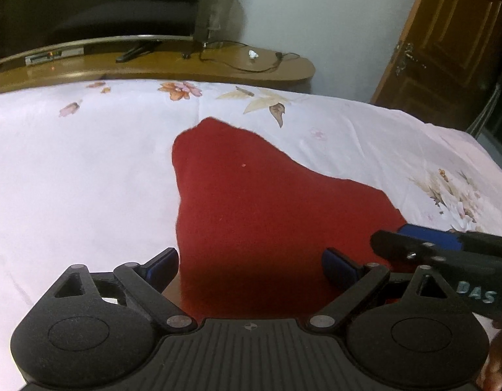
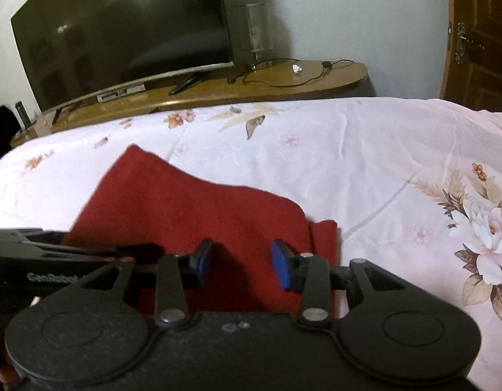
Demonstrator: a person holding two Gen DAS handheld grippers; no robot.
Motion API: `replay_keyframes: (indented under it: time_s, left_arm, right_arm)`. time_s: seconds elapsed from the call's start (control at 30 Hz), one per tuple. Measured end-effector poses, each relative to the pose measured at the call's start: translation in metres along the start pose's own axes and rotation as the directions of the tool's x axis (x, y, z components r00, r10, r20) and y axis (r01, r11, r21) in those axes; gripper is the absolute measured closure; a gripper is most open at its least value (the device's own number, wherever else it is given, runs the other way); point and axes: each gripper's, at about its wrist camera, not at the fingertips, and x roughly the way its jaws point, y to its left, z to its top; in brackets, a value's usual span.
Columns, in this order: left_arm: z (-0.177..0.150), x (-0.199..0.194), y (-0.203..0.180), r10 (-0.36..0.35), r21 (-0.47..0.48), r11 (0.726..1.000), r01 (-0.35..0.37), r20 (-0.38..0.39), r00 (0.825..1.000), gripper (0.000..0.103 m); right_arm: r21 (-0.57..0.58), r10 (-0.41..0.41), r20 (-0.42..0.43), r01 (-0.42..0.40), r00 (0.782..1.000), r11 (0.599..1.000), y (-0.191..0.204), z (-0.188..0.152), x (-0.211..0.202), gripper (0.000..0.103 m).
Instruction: Fold small clothes
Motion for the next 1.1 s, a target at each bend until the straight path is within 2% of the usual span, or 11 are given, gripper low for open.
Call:
replay_keyframes:
  time_s: [0.1,0.23,0.4,0.57,0.7,0.87,1.0,1.1]
  left_arm:
    - [0.0,-0.008,-0.003,0.016,0.032,0.999,-0.016,0.004,1.0,0.008]
    - [-0.005,-0.016,0.0,0.015,0.029,0.999,-0.015,-0.009,1.0,0.008]
    - [-0.01,-0.028,0.0,0.029,0.03,0.999,-0.029,-0.004,1.0,0.008]
    - [-0.012,-0.038,0.001,0.035,0.029,0.999,-0.035,-0.013,0.999,0.008]
    - [-0.016,-0.047,0.001,0.035,0.032,0.999,-0.035,-0.014,0.999,0.008]
    - [-0.027,-0.06,0.007,0.031,0.013,0.999,-0.031,-0.005,1.0,0.008]
    - [-0.035,-0.069,0.008,0.05,0.019,0.999,-0.05,0.033,0.998,0.008]
    - [-0.037,-0.07,0.011,0.042,0.009,0.999,-0.043,0.023,0.999,0.008]
  right_arm:
    - [0.008,0.02,0.034,-0.021,0.999,1.0,0.001,-0.001,-0.014,0.063]
    - [-0.029,0.007,-0.004,-0.007,1.0,1.0,0.004,-0.014,-0.014,0.062]
    - [0.022,0.027,0.025,-0.028,0.999,0.999,0.002,-0.013,-0.033,0.061]
    - [0.012,0.013,0.01,-0.013,1.0,1.0,0.003,-0.019,-0.043,0.06]
    - [0.041,0.014,0.018,-0.015,1.0,0.999,0.001,-0.022,-0.051,0.054]
    - [0.03,0.004,0.008,-0.005,1.0,1.0,0.003,-0.031,-0.057,0.054]
    - [0.047,0.009,0.009,-0.009,1.0,0.999,0.001,-0.038,-0.065,0.048]
    - [0.028,0.0,0.0,0.0,1.0,1.0,0.003,-0.044,-0.067,0.042]
